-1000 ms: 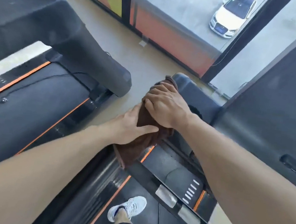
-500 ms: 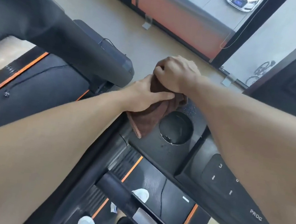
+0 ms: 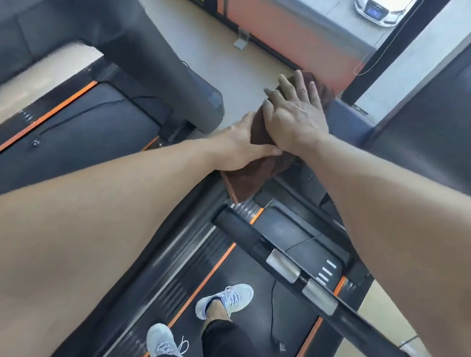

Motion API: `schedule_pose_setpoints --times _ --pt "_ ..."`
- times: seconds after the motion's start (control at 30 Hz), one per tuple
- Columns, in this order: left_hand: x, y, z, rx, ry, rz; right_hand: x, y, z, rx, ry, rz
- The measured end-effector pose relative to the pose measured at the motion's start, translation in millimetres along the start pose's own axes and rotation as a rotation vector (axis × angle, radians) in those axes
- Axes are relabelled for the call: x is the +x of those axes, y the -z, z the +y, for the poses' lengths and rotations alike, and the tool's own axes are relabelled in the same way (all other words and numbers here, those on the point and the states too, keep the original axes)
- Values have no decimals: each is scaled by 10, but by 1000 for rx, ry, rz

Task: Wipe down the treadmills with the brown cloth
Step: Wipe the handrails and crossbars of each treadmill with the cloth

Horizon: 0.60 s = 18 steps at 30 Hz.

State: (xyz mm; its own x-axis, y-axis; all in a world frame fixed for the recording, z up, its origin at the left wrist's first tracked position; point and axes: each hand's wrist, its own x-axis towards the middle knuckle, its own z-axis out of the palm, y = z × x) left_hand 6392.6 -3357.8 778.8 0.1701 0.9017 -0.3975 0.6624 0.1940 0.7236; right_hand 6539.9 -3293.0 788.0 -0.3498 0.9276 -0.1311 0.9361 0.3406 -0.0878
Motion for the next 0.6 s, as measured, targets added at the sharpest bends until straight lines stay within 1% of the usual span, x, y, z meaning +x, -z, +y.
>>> schedule_pose_setpoints --times 0.13,0.3,0.5,0.6 --pt "-460 -9 -219 -45 -16 -9 -392 -71 -379 12 -2 12" --pt "-948 -67 -443 14 22 24 -820 -191 -822 48 -41 15" --pt "-1499 -112 -743 55 47 27 -1335 -434 -1301 287 -76 64" --pt "-1724 -136 -855 64 51 26 -1572 -543 -1450 343 -80 82"
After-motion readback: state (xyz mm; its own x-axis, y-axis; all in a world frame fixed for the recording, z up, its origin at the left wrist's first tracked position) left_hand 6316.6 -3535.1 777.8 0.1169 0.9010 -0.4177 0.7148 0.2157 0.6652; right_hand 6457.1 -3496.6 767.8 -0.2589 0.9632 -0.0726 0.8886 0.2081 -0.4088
